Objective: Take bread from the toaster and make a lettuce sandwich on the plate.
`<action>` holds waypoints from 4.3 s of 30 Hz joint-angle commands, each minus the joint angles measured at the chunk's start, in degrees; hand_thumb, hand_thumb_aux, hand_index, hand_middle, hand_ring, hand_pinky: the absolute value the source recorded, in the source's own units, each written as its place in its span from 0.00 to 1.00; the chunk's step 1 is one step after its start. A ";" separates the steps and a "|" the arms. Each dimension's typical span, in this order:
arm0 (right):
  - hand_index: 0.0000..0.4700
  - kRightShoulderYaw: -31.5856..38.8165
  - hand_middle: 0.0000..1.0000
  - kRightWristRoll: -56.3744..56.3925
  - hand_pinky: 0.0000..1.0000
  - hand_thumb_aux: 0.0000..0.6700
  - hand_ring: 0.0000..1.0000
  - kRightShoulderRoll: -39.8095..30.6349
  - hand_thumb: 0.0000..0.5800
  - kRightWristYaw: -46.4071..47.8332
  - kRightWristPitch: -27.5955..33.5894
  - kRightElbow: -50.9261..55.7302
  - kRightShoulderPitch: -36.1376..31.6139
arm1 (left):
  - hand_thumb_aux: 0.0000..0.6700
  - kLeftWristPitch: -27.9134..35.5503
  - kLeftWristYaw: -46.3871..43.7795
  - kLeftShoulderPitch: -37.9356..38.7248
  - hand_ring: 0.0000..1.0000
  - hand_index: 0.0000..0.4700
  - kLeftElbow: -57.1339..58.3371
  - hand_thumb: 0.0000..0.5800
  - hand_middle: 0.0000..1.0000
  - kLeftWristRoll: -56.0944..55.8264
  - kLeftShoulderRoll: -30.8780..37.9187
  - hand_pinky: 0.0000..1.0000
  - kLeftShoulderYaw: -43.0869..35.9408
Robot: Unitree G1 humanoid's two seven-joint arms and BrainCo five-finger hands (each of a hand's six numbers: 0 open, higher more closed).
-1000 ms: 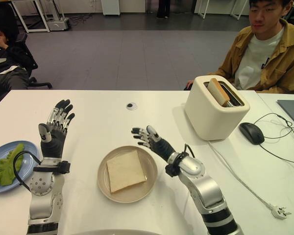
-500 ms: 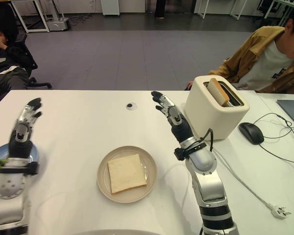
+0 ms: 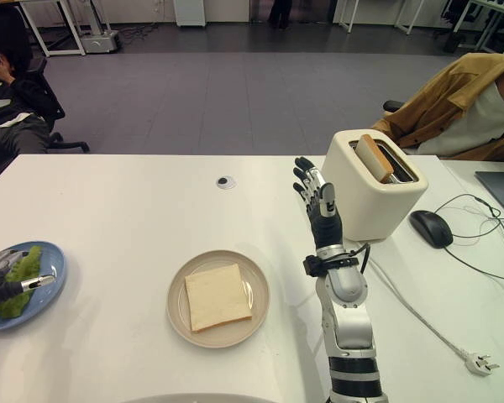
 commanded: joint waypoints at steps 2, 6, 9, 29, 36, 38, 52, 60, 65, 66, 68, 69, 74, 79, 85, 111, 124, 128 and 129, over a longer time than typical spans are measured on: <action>0.00 -0.42 0.00 0.52 0.00 0.00 0.00 0.41 0.00 0.20 0.81 -1.07 1.09 | 0.00 3.67 0.35 0.91 0.00 0.00 0.89 0.00 0.00 2.50 2.69 0.00 -0.94; 0.00 -0.41 0.00 0.51 0.00 0.00 0.00 0.71 0.00 0.21 0.98 -1.48 1.14 | 0.00 4.79 0.08 0.64 0.00 0.00 2.70 0.00 0.00 2.69 3.35 0.00 -2.66; 0.00 -0.57 0.00 0.66 0.00 0.00 0.00 0.78 0.00 0.24 1.09 -1.62 1.00 | 0.58 5.14 -1.20 0.60 0.00 0.58 3.80 0.83 0.00 2.44 3.19 0.00 -5.08; 0.00 -1.11 0.00 0.92 0.00 0.00 0.00 1.19 0.00 0.36 1.76 -1.85 0.21 | 1.00 5.46 1.58 -0.76 0.00 1.00 -5.63 1.00 0.00 -0.43 4.72 0.00 -5.64; 0.00 -1.04 0.00 0.75 0.00 0.00 0.00 1.49 0.00 0.40 1.70 -0.74 -0.57 | 1.00 4.86 -1.96 -3.98 0.00 1.00 -23.45 1.00 0.00 0.34 2.35 0.00 -6.58; 0.00 -1.13 0.00 0.72 0.00 0.00 0.00 1.55 0.00 0.43 1.65 -0.37 -0.86 | 1.00 3.65 -4.08 -7.56 0.00 1.00 -27.68 1.00 0.00 1.32 0.45 0.00 -10.97; 0.00 -1.60 0.00 1.06 0.00 0.00 0.00 1.78 0.00 0.54 2.11 -0.60 -0.91 | 1.00 -10.26 -17.19 -30.25 0.00 1.00 -27.98 1.00 0.00 21.66 -19.03 0.00 -46.79; 0.00 -1.48 0.00 0.97 0.00 0.00 0.00 2.02 0.00 0.35 2.12 -0.56 -1.03 | 0.51 -13.21 -21.59 -28.89 0.00 0.51 -27.57 0.76 0.00 24.78 -17.02 0.00 -47.45; 0.00 -1.69 0.00 0.92 0.00 0.00 0.00 1.81 0.00 0.36 1.90 -0.02 -1.65 | 0.00 -13.43 -23.60 -28.41 0.00 0.00 -30.67 0.00 0.00 22.24 -17.41 0.00 -45.49; 0.00 -1.72 0.00 0.86 0.00 0.00 0.00 1.75 0.00 0.35 1.88 0.00 -1.75 | 0.00 -13.39 -24.02 -28.89 0.00 0.00 -31.08 0.00 0.00 21.97 -17.47 0.00 -45.03; 0.00 -1.78 0.00 0.73 0.00 0.00 0.00 1.64 0.00 0.34 1.77 0.11 -2.00 | 0.00 -13.37 -24.54 -29.73 0.00 0.00 -31.73 0.00 0.00 21.37 -17.91 0.00 -44.21; 0.00 -1.90 0.00 0.66 0.00 0.00 0.00 1.51 0.00 0.33 1.71 0.17 -2.16 | 0.00 -13.36 -24.81 -29.83 0.00 0.00 -32.16 0.00 0.00 20.89 -18.21 0.00 -43.82; 0.00 -5.71 0.00 -3.32 0.00 0.00 0.00 -3.66 0.00 -0.92 0.23 0.15 -6.69 | 0.00 -11.14 -27.06 -30.08 0.00 0.00 -33.81 0.00 0.00 14.65 -19.66 0.00 -39.29; 0.00 -10.97 0.00 -15.03 0.00 0.00 0.00 -16.42 0.00 -4.35 -2.17 6.29 -15.05 | 0.00 -0.57 -25.33 -29.18 0.00 0.00 -32.65 0.00 0.00 -8.63 -28.14 0.00 -24.67; 0.00 -10.30 0.00 -29.58 0.00 0.00 0.00 -30.41 0.00 -10.24 -5.35 24.16 -20.98 | 0.00 5.52 -20.68 -19.79 0.00 0.00 -28.70 0.00 0.00 -39.55 -42.49 0.00 -11.92; 1.00 4.91 0.00 -37.71 0.00 1.00 0.00 -33.85 1.00 -25.06 -13.70 59.53 -31.90 | 0.00 -16.07 -9.68 -11.73 0.00 0.00 -19.99 0.00 0.00 -48.67 -42.62 0.00 -7.96; 1.00 -4.99 0.00 -24.41 0.00 1.00 0.00 -31.56 1.00 -23.34 -18.25 31.95 -27.50 | 0.00 -16.52 -7.71 -12.02 0.00 0.00 -20.60 0.00 0.00 -49.12 -42.26 0.00 -9.21; 1.00 -4.55 0.00 -6.14 0.00 1.00 0.00 -27.49 1.00 -7.14 -4.13 13.57 -23.81 | 0.00 -16.10 -7.43 -12.12 0.00 0.00 -21.36 0.00 0.00 -49.03 -42.20 0.00 -9.73; 1.00 -4.39 0.00 0.36 0.00 1.00 0.00 -26.69 1.00 -3.01 2.47 9.23 -22.61 | 0.00 -16.02 -7.37 -12.19 0.00 0.00 -21.45 0.00 0.00 -49.00 -42.18 0.00 -9.82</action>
